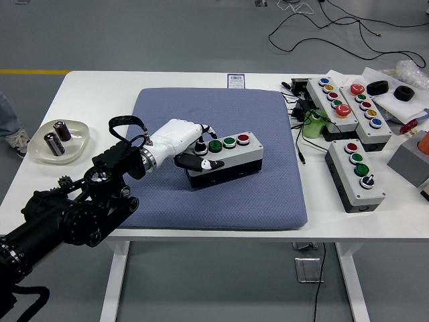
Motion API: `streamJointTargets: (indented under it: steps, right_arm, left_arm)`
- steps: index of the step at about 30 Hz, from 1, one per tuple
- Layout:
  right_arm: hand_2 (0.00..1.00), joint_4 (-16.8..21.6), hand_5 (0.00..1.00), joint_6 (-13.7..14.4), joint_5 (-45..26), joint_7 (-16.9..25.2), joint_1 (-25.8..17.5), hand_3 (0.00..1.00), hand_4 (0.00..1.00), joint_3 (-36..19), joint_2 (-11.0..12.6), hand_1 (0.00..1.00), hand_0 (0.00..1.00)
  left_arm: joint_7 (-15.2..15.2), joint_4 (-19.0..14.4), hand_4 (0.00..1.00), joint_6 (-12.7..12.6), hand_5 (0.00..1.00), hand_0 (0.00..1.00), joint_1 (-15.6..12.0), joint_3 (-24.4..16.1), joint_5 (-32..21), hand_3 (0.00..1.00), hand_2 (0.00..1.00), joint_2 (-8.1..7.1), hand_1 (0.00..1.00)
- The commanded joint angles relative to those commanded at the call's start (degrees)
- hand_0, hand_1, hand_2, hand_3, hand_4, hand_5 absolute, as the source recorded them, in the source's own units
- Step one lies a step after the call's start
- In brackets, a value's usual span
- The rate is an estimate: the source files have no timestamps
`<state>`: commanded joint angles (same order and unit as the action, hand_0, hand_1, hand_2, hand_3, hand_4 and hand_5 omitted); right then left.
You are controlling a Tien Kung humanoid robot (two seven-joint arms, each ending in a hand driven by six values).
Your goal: Pick up the button,place it on the desk,press the button,press the button
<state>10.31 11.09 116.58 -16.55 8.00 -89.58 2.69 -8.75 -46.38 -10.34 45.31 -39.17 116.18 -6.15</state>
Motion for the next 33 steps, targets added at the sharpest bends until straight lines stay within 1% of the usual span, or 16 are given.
streamJointTargets:
  steps: [6, 7, 13, 16, 18, 19, 24, 25, 27, 30, 31, 33]
  right_arm:
    - [0.684, 0.0, 0.171, -0.06, 0.27, -0.06, 0.02, 0.628, 0.309, -0.2, -0.04, 0.646, 0.672]
    - [0.684, 0.0, 0.171, -0.06, 0.28, -0.07, 0.01, 0.628, 0.309, -0.21, -0.04, 0.646, 0.672]
    - [0.684, 0.0, 0.171, -0.07, 0.24, -0.1, -0.07, 0.628, 0.309, -0.16, -0.05, 0.646, 0.672]
    - [0.684, 0.0, 0.171, -0.09, 0.4, -0.12, -0.1, 0.628, 0.309, -0.24, -0.05, 0.646, 0.672]
    - [0.684, 0.0, 0.171, -0.08, 0.41, -0.13, -0.13, 0.628, 0.309, -0.27, -0.05, 0.646, 0.672]
    - [0.684, 0.0, 0.171, -0.07, 0.4, -0.14, -0.14, 0.628, 0.309, -0.28, -0.06, 0.646, 0.672]
    - [0.684, 0.0, 0.171, -0.08, 0.37, -0.14, -0.22, 0.628, 0.309, -0.24, -0.06, 0.646, 0.672]
    - [0.684, 0.0, 0.171, -0.07, 0.37, -0.15, -0.22, 0.628, 0.309, -0.26, -0.08, 0.646, 0.672]
    - [0.684, 0.0, 0.171, -0.08, 0.33, -0.15, -0.24, 0.628, 0.309, -0.22, -0.1, 0.646, 0.672]
    - [0.684, 0.0, 0.171, -0.07, 0.17, -0.14, -0.24, 0.628, 0.309, -0.1, -0.13, 0.646, 0.672]
    - [0.684, 0.0, 0.172, -0.07, 0.16, -0.14, -0.22, 0.63, 0.309, -0.09, -0.13, 0.646, 0.672]
    - [0.684, 0.0, 0.172, -0.07, 0.17, -0.13, -0.19, 0.63, 0.309, -0.12, -0.14, 0.646, 0.672]
  left_arm:
    - [-2.35, -0.08, 0.424, -2.26, 0.002, 0.184, 0.12, 1.75, -0.46, 0.307, 0.265, -0.57, 0.217]
    - [-2.47, -0.06, 0.456, -2.47, 0.002, 0.19, 0.08, 1.9, -0.49, 0.316, 0.272, -0.62, 0.226]
    - [-2.91, 0.26, 0.448, -3.11, 0.002, 0.192, -0.42, 3.49, -0.38, 0.318, 0.273, -0.86, 0.226]
    - [-3.23, 0.28, 0.448, -3.91, 0.002, 0.192, -0.49, 4.12, 0.21, 0.318, 0.273, -0.99, 0.226]
    - [-3.64, 0.29, 0.448, -5.01, 0.002, 0.192, -0.49, 4.3, 0.88, 0.318, 0.273, -1.1, 0.226]
    - [-3.89, 0.26, 0.478, -5.66, 0.002, 0.2, -0.47, 4.35, 1.2, 0.336, 0.285, -1.16, 0.232]
    - [-5.26, -0.46, 0.478, -8.85, 0.002, 0.2, -0.57, 4.26, 2.34, 0.336, 0.285, -1.53, 0.232]
    - [-5.5, -0.7, 0.529, -9.3, 0.002, 0.221, -0.62, 4.12, 2.57, 0.391, 0.333, -1.57, 0.26]
    - [-5.84, -1.31, 0.529, -10.12, 0.002, 0.221, -0.8, 3.74, 3.32, 0.391, 0.333, -1.66, 0.26]
    - [-6.23, -1.94, 0.529, -10.63, 0.002, 0.221, -0.94, 3.44, 4.68, 0.391, 0.333, -1.82, 0.26]
    - [-6.22, -2.01, 0.672, -10.46, 0.119, 0.273, -0.91, 3.42, 5.31, 0.53, 0.474, -1.85, 0.418]
    - [-6.05, -1.81, 0.672, -9.83, 0.119, 0.273, -0.82, 3.47, 6.46, 0.53, 0.474, -1.86, 0.418]
